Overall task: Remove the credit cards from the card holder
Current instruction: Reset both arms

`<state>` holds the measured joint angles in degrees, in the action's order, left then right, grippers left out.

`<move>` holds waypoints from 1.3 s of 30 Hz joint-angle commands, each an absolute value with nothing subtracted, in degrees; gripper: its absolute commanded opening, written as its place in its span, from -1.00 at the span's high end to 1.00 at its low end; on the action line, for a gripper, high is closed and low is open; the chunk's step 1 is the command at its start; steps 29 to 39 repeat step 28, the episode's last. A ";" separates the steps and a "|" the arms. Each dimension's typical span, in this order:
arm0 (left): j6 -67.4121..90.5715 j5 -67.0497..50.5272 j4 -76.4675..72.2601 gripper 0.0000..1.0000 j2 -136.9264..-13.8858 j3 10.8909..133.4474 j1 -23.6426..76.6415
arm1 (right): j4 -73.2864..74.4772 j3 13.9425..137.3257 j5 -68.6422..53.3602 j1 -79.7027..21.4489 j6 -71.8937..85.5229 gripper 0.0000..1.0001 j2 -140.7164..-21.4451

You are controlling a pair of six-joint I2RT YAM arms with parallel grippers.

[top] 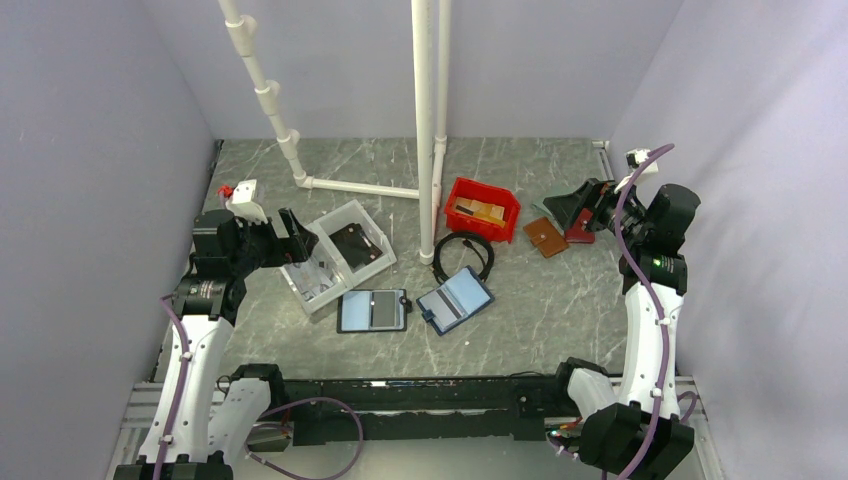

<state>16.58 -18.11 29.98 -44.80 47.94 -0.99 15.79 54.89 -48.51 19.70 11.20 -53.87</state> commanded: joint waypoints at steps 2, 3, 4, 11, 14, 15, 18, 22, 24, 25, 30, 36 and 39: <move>14.85 -18.37 29.14 -0.98 -44.12 48.13 -1.22 | 13.45 55.28 -48.69 20.03 12.13 -0.99 -52.74; 14.85 -18.41 29.11 -0.98 -44.12 48.09 -1.19 | 13.45 55.28 -48.69 20.01 12.16 -1.00 -52.78; 14.78 -18.37 29.10 -0.98 -44.09 48.12 -1.22 | 13.45 55.28 -48.67 19.97 12.21 -0.99 -52.76; 14.83 -18.30 29.18 -0.98 -44.04 48.08 -1.22 | 13.35 55.20 -48.60 20.01 12.22 -1.00 -52.82; 14.78 -18.39 29.16 -0.98 -44.03 48.08 -1.20 | 13.36 55.12 -48.60 20.02 12.17 -1.00 -52.80; 14.77 -18.31 29.12 -0.98 -44.08 48.08 -1.23 | 13.34 55.11 -48.60 20.05 12.19 -1.00 -52.84; 14.84 -18.32 29.13 -0.98 -44.03 48.08 -1.23 | 13.36 55.19 -48.60 20.03 12.22 -1.00 -52.76; 14.80 -18.29 29.10 -0.98 -44.03 48.08 -1.18 | 13.36 55.12 -48.52 20.02 12.22 -1.00 -52.75; 14.85 -18.36 29.18 -0.98 -43.96 48.08 -1.23 | 13.20 55.11 -48.37 20.04 12.17 -0.99 -52.77; 14.78 -18.38 29.12 -0.98 -44.01 48.08 -1.26 | 13.24 54.96 -48.59 20.04 12.02 -1.00 -52.74; 14.86 -18.61 29.04 -0.98 -44.11 48.08 -1.22 | 13.40 54.91 -49.68 20.03 10.88 -1.00 -52.68; 14.86 -18.61 29.04 -0.98 -44.11 48.08 -1.22 | 13.40 54.91 -49.68 20.03 10.88 -1.00 -52.68; 14.86 -18.61 29.04 -0.98 -44.11 48.08 -1.22 | 13.40 54.91 -49.68 20.03 10.88 -1.00 -52.68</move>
